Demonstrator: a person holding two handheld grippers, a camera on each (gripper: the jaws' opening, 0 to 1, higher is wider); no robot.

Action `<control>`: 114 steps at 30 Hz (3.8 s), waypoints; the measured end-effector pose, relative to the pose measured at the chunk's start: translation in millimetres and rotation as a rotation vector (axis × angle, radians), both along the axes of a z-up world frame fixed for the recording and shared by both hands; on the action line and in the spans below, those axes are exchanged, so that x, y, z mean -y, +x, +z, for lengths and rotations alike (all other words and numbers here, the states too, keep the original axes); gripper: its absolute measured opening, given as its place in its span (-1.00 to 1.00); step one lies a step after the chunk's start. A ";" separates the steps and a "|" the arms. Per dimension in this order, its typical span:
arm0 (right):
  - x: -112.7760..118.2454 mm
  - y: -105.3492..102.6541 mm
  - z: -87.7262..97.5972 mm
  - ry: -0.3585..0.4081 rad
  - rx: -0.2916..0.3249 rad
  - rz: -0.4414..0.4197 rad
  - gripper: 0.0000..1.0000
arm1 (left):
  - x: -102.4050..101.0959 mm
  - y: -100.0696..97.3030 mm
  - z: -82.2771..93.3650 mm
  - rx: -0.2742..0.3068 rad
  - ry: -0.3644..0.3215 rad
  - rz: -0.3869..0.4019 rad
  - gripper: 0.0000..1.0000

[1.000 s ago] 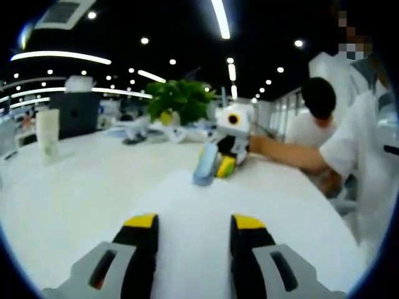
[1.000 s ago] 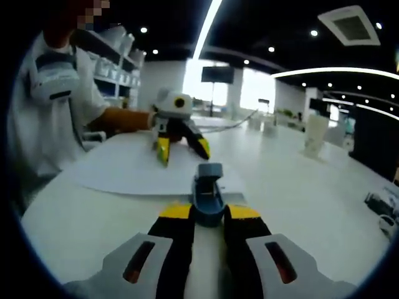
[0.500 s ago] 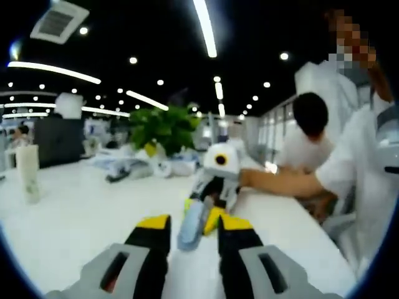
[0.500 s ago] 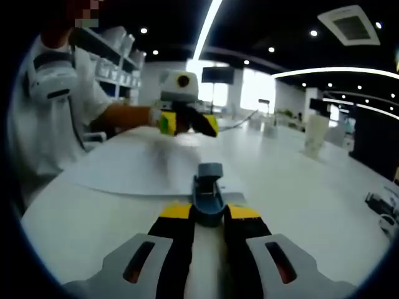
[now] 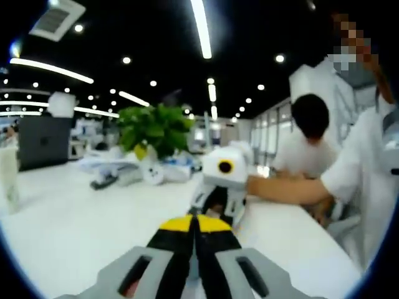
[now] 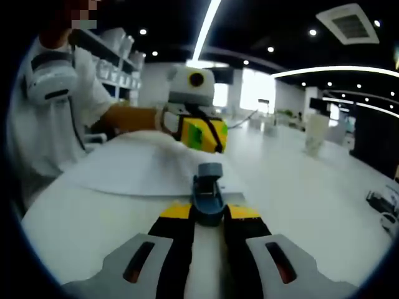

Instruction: Pick up the paper insert the paper into the punch align the paper edges press the punch to punch holes

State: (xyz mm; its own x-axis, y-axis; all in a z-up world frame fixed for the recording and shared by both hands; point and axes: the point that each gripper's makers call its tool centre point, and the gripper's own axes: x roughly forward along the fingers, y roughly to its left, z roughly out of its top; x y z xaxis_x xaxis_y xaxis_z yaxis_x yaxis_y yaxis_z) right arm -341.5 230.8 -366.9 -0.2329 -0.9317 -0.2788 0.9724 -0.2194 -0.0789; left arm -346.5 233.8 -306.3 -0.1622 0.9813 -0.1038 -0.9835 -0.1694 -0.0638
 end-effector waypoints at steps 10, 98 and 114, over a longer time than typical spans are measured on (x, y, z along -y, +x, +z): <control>0.7 1.2 -0.4 -0.003 0.018 -0.002 -0.56 | -2.2 4.0 -7.5 0.011 -0.009 -0.033 -0.92; -16.4 -10.4 4.9 -0.035 0.057 -0.077 -0.50 | -0.3 1.5 -55.2 -0.013 -0.198 -0.073 -0.49; -20.6 -7.7 25.1 -0.163 0.100 -0.109 -0.57 | 2.2 5.3 -51.8 0.010 -0.142 -0.070 -0.50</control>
